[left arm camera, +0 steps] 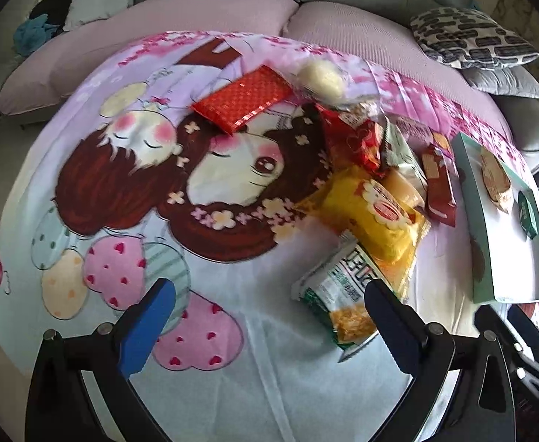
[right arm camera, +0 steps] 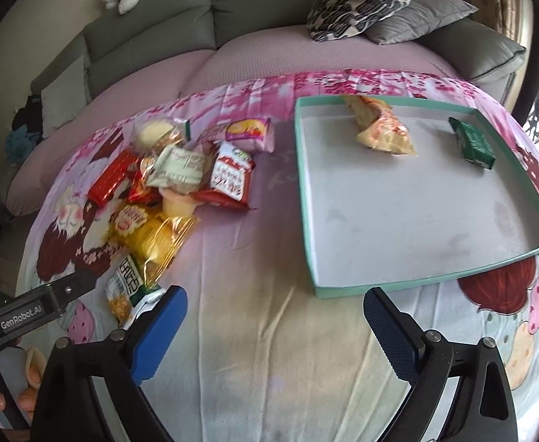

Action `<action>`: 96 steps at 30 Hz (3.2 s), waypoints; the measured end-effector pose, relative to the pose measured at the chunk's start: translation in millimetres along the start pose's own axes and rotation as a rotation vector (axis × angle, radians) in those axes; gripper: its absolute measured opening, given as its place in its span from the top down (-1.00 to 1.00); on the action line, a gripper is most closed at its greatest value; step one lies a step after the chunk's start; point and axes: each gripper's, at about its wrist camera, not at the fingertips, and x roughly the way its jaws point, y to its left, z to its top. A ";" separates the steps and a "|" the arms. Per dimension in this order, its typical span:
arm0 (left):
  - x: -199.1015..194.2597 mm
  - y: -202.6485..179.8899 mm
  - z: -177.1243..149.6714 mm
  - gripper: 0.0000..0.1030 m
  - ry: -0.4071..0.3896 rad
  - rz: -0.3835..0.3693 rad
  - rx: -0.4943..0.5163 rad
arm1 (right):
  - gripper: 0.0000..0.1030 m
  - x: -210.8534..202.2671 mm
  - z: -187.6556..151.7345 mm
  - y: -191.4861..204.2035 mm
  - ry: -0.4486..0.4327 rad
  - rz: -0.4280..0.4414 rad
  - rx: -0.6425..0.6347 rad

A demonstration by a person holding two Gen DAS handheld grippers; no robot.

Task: Organize snacks
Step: 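Move both tools back to the pile and grasp the corn snack bag with the left tool, then hold the corn snack bag in the left tool while the right tool grasps the yellow bread pack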

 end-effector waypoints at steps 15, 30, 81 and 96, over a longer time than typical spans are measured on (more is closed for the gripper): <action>31.0 -34.0 1.4 -0.98 0.078 -0.041 0.028 | -0.82 18.2 -6.9 10.3 0.024 -0.003 -0.063; 48.0 -35.4 -6.3 -0.37 0.103 -0.006 0.025 | -0.82 24.7 -7.5 4.7 0.046 -0.024 -0.039; 20.6 57.7 67.7 0.00 -0.018 -0.049 -0.157 | -0.62 56.6 49.9 124.0 0.072 0.025 -0.376; 26.1 57.4 65.4 0.00 0.001 -0.049 -0.141 | -0.22 71.2 33.6 125.0 0.176 0.086 -0.350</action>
